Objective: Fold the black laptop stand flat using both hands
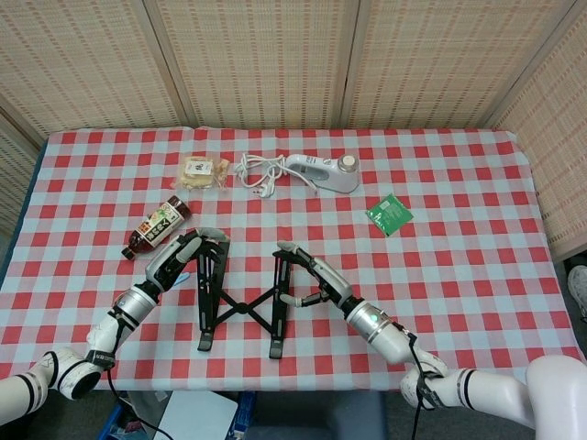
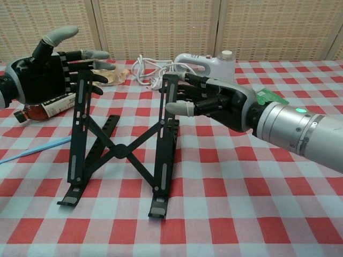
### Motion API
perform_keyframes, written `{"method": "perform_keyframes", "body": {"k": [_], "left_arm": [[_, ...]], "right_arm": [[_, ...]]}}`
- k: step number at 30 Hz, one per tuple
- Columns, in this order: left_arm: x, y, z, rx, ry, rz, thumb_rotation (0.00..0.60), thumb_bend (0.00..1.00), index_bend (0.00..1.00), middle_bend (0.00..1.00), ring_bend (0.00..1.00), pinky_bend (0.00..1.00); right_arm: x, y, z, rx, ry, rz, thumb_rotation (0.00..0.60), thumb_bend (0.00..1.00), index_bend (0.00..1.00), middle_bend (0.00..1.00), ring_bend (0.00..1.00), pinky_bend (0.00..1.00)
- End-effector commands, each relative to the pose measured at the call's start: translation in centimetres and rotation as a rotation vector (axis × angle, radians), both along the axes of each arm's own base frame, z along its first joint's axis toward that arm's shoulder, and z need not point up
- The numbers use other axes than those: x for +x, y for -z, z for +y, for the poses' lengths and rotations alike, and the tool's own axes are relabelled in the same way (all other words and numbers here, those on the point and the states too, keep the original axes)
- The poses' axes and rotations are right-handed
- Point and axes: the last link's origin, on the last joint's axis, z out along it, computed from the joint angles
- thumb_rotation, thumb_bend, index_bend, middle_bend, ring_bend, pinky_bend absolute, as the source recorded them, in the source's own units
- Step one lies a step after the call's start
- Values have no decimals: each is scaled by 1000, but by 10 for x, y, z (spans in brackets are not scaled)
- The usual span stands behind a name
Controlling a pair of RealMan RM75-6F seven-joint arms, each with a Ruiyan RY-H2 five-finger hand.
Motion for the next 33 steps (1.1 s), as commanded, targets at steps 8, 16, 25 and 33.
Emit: {"method": "perform_keyframes", "body": {"k": [8,16,25,33], "left_arm": [[1,-21,-22,-35,47,-54,252,260,308,321,369,432],[1,-42,-51,-54,124,-58,253,260,308,321,369,432],[-3,-58,-85,-74,197,-52,256,260,308,321,368,433],[-3,-64,-107,-99,256,-43,258,260,307,321,369,433]], "right_arm": [[6,-7,15,14,-71,-93,600,256,91,196,88,99],[9,-18,33,48,-151,-104,600,256,91,199,88,104],[9,-33,49,74,-215,-105,600,260,91,199,88,116],[8,-39,61,79,-255,-91,600,266,91,199,88,116]]}}
